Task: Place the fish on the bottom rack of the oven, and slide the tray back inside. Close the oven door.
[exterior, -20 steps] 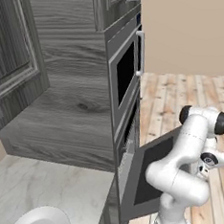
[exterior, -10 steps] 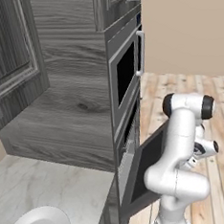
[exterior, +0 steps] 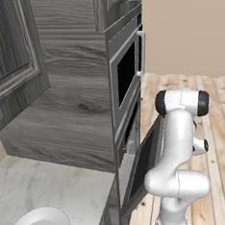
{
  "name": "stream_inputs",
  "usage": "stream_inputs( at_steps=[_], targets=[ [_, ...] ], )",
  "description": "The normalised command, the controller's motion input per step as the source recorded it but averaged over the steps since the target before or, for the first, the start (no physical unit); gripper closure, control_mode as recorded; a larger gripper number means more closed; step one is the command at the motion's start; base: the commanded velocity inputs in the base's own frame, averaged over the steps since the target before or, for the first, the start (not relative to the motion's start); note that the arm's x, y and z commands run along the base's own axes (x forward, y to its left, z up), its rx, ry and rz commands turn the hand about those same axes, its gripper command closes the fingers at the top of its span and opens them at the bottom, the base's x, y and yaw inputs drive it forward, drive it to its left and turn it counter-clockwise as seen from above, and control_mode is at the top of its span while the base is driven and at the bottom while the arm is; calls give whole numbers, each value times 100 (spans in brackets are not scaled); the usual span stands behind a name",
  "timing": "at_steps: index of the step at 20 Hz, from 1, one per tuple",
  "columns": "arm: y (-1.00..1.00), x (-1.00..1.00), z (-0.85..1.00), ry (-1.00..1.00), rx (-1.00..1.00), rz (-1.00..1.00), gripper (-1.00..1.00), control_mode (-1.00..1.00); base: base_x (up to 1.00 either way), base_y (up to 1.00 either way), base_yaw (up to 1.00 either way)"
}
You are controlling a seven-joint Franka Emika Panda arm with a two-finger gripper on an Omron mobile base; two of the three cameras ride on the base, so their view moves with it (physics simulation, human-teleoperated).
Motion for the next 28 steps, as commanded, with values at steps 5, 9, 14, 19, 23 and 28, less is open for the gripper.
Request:
stream_inputs(
  at_steps=[5, 9, 14, 19, 23, 28],
  targets=[
    [100, 14, 39, -11, 3, 0, -100, -100, 0, 0, 0],
    [100, 32, 26, -8, 1, 0, -100, -100, 0, 0, 0],
    [100, 51, 15, -4, 0, 0, -100, -100, 0, 0, 0],
    [100, 70, 1, 0, 0, 0, -100, -100, 0, 0, 0],
    [100, 70, 0, 0, 0, 3, -100, -100, 0, 0, 0],
    [98, 47, 0, 0, -1, 2, -100, -100, 0, 0, 0]
  ],
)
